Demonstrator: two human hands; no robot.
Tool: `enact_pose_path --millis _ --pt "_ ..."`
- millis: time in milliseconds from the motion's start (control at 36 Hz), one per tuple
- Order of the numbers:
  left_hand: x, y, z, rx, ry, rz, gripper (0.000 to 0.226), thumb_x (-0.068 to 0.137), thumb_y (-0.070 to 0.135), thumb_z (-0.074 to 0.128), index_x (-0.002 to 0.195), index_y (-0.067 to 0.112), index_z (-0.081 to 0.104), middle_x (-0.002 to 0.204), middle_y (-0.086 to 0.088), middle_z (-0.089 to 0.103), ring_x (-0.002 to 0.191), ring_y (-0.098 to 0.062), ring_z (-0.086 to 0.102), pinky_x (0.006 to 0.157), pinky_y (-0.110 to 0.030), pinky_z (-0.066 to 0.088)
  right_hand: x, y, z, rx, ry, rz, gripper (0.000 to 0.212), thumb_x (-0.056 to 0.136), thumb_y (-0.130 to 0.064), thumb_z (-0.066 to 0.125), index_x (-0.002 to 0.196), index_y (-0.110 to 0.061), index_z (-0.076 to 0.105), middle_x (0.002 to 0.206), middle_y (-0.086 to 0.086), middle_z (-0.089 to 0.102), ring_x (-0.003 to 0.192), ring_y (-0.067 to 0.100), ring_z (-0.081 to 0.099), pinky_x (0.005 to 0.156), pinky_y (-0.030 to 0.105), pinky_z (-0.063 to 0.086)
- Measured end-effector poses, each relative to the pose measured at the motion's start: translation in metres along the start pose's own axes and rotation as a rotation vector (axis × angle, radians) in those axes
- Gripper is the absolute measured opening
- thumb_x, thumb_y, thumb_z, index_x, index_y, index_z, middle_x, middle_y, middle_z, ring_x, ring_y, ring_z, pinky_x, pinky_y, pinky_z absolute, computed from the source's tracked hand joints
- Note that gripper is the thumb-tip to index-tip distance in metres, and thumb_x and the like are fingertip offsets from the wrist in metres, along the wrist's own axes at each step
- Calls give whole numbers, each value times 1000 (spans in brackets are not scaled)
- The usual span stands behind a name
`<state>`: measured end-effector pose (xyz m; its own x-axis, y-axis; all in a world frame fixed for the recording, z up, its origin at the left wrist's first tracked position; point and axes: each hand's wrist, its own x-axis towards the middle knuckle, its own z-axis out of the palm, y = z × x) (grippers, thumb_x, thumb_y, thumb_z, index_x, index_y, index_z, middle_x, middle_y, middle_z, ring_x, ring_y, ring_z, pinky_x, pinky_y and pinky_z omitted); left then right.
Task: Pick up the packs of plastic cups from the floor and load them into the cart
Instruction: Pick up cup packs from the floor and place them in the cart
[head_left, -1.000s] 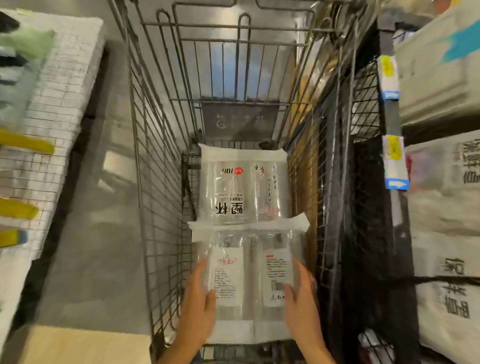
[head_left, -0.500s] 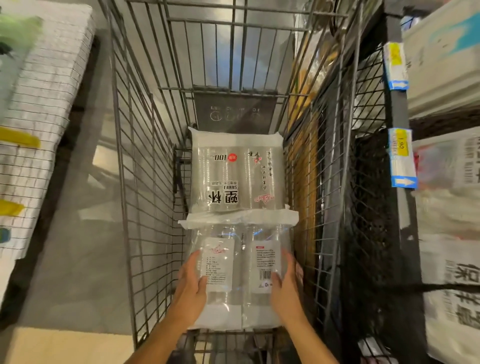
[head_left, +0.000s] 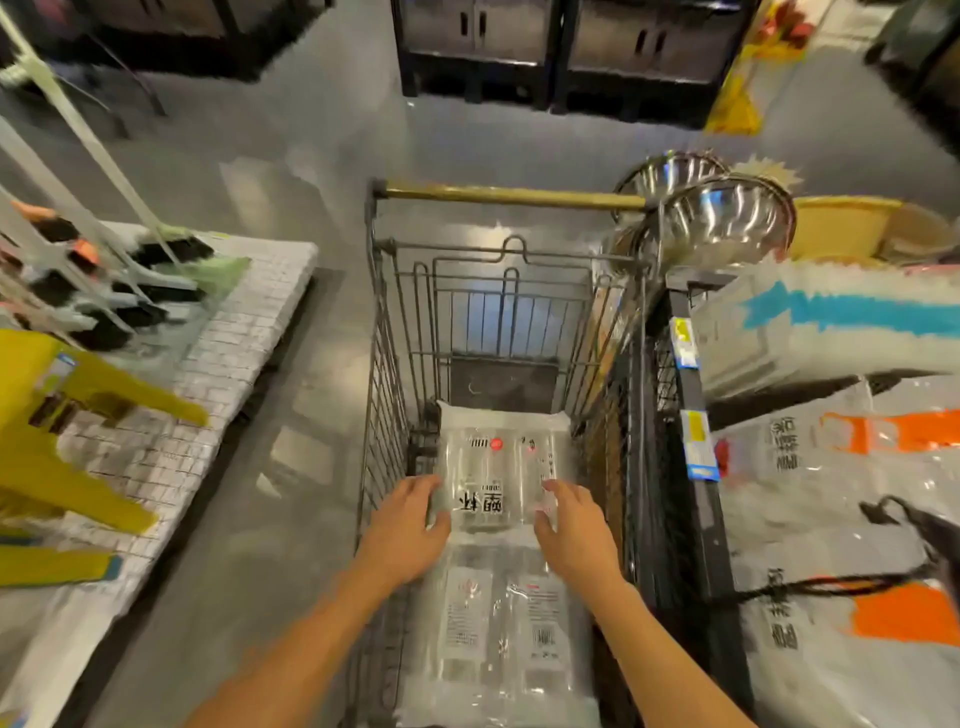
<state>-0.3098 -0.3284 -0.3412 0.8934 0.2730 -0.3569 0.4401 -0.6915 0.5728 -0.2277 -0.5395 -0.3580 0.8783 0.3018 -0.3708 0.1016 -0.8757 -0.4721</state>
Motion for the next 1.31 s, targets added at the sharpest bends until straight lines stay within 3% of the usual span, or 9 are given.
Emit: enact_pose_path --millis 111,194,278,556,861,1000,1111,1222,1306 --pt "-9 41 -70 75 87 75 38 95 33 52 130 19 50 120 3 50 110 -16 51 92 -27 41 10 -57 -63 -180 54 -185 48 98 -37 48 143 -23 42 137 7 51 119 29 53 93 43 50" --pt "-14 56 -118 140 192 80 43 92 41 50 130 22 48 127 -2 53 116 -22 53 97 -41 46 13 -102 -105 -307 103 -329 44 99 -38 46 139 -22 44 132 7 52 114 29 55 89 42 50" --pt "-28 68 -164 210 285 71 47 94 42 48 136 22 46 136 -3 52 121 -24 50 101 -42 42 12 -146 -139 -404 136 -449 40 100 -37 44 136 -18 46 128 9 55 113 31 55 88 43 50" --pt "-122 40 -269 274 497 -14 38 91 45 50 122 24 57 127 -2 58 116 -24 54 95 -36 44 -44 -276 -179 -409 191 -702 35 100 -32 47 130 -17 53 123 10 60 102 32 60 83 46 54" --pt "-285 -85 -322 132 732 -176 37 91 48 53 122 30 58 124 6 60 115 -17 56 95 -30 45 -160 -410 -89 -330 91 -912 38 97 -44 48 132 -31 52 129 0 61 115 23 58 92 35 48" --pt "-375 -148 -326 85 737 -320 34 92 49 50 120 30 56 119 7 60 91 -17 62 68 -30 50 -223 -465 -29 -298 24 -1076 37 96 -40 52 130 -26 57 125 1 62 112 23 59 95 37 47" --pt "-465 -195 -313 69 860 -433 44 86 54 47 120 28 59 123 6 62 111 -18 59 89 -38 49 -280 -512 33 -301 -36 -1286 30 94 -32 57 123 -25 60 115 2 66 106 25 63 85 36 48" --pt "-550 -239 -292 32 938 -641 40 89 49 48 121 28 57 123 5 60 113 -19 56 90 -36 47 -343 -554 102 -384 -188 -1434 34 98 -40 50 129 -27 56 122 0 63 99 19 60 76 30 45" --pt "-613 -260 -270 -9 1004 -803 36 91 47 49 120 27 57 117 4 61 106 -19 60 87 -37 50 -393 -582 150 -416 -283 -1585 36 98 -42 52 131 -29 55 124 -1 64 106 20 60 83 39 51"
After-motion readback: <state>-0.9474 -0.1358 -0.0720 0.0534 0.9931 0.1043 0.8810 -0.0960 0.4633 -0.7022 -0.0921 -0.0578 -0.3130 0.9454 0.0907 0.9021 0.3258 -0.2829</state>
